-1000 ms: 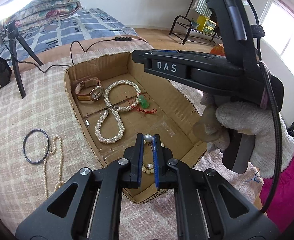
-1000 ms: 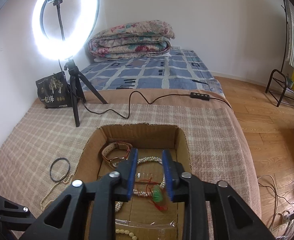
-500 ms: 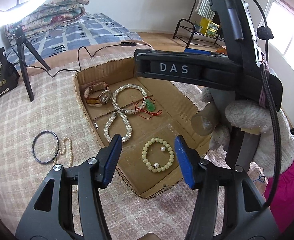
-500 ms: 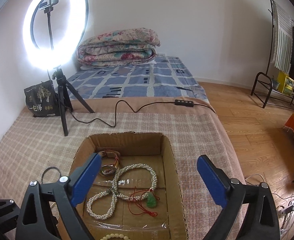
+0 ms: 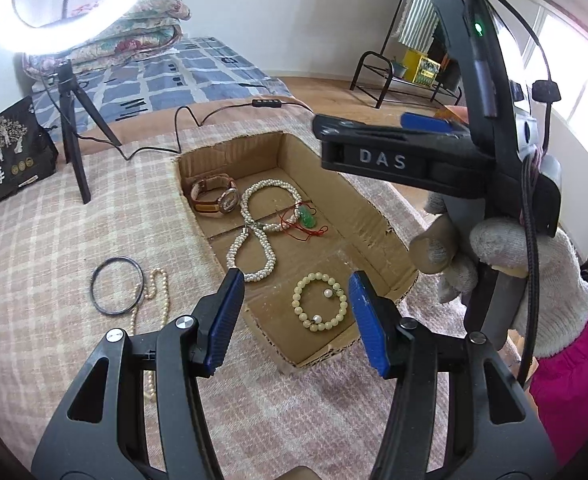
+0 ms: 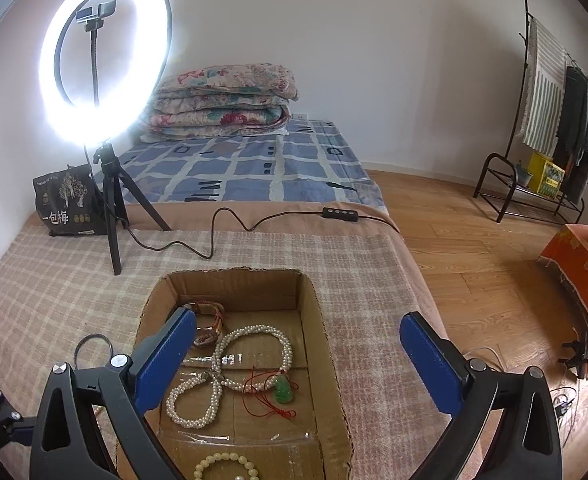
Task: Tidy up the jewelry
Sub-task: 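Move both tools back from the box toward black ring and pearl strand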
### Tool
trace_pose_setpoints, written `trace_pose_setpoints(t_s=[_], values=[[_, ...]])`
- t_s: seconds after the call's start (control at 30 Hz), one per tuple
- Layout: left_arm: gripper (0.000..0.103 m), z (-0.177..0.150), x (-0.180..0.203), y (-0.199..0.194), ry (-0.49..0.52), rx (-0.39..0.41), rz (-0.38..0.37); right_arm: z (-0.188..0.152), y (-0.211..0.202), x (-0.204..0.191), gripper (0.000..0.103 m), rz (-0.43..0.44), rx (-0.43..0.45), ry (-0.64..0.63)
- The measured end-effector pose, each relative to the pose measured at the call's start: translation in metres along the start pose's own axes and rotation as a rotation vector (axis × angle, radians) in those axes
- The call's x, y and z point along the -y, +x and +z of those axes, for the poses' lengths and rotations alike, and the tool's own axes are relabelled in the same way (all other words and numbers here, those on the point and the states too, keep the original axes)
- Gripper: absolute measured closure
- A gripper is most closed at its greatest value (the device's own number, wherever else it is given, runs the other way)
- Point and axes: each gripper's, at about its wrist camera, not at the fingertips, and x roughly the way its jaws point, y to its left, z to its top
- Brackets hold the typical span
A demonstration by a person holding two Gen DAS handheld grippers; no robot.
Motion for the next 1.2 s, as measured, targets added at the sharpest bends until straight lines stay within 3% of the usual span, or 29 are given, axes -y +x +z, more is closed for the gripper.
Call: trace_pose_setpoints(t_s=[0.3,0.53,0.73,0.9,1.2], values=[[0.047,-0.004,-0.031,-0.047,-0.033,0.028,0.031,-0.007,-0.04,0.004,0.0,-0.035,0.021,0.037],[0.047,0.006,-0.068,-0.087,-0.042,0.07,0.101,-0.018,-0.07,0.007,0.0,-0.079,0.002,0.089],[0.047,0.012,-0.108,-0.105,-0.082,0.08,0.16,-0.027,-0.097,0.007,0.0,-0.048,0.031,0.113],[0.047,0.011,-0.137,-0.109,-0.138,0.09,0.172,-0.033,-0.118,-0.013,0.001,-0.012,0.079,0.071],[0.047,0.008,-0.164,-0.093,-0.182,0.066,0.161,-0.054,-0.138,-0.093,0.016,0.112,0.118,-0.12]])
